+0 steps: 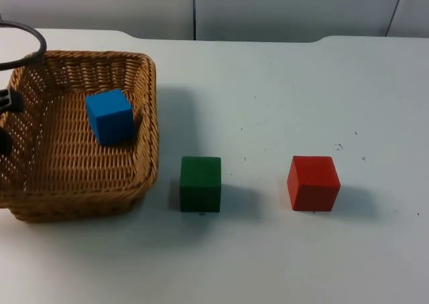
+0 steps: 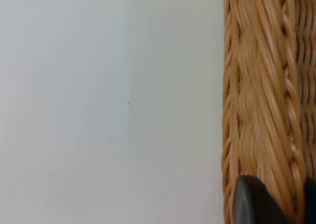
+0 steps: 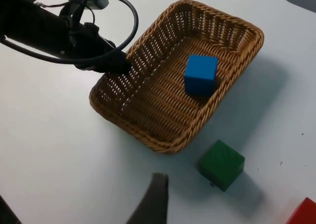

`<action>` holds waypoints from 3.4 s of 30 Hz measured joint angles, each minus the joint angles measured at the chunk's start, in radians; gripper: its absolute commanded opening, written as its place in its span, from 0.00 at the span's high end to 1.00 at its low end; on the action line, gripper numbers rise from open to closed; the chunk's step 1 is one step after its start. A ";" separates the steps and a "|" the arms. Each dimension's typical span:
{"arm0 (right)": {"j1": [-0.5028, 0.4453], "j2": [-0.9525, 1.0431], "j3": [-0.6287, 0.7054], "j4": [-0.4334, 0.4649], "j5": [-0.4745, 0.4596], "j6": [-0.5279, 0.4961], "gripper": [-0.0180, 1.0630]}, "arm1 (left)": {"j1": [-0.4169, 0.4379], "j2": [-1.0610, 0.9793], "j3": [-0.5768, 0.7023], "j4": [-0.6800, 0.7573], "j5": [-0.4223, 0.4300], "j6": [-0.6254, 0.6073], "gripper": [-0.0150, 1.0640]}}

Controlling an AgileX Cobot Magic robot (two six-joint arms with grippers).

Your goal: Pick up the basket with the left hand and place the blue cube into the basket with the right hand.

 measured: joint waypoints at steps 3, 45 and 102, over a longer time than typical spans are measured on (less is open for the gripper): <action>0.000 0.000 0.000 0.000 0.004 0.000 0.22 | 0.000 0.003 0.000 0.000 -0.004 0.000 0.97; 0.000 0.000 0.000 -0.094 -0.038 -0.002 0.22 | 0.000 -0.890 0.000 0.379 0.261 -0.361 0.01; 0.000 -1.012 0.550 -0.131 0.342 -0.001 0.22 | 0.000 -1.807 0.167 1.432 0.894 -1.249 0.01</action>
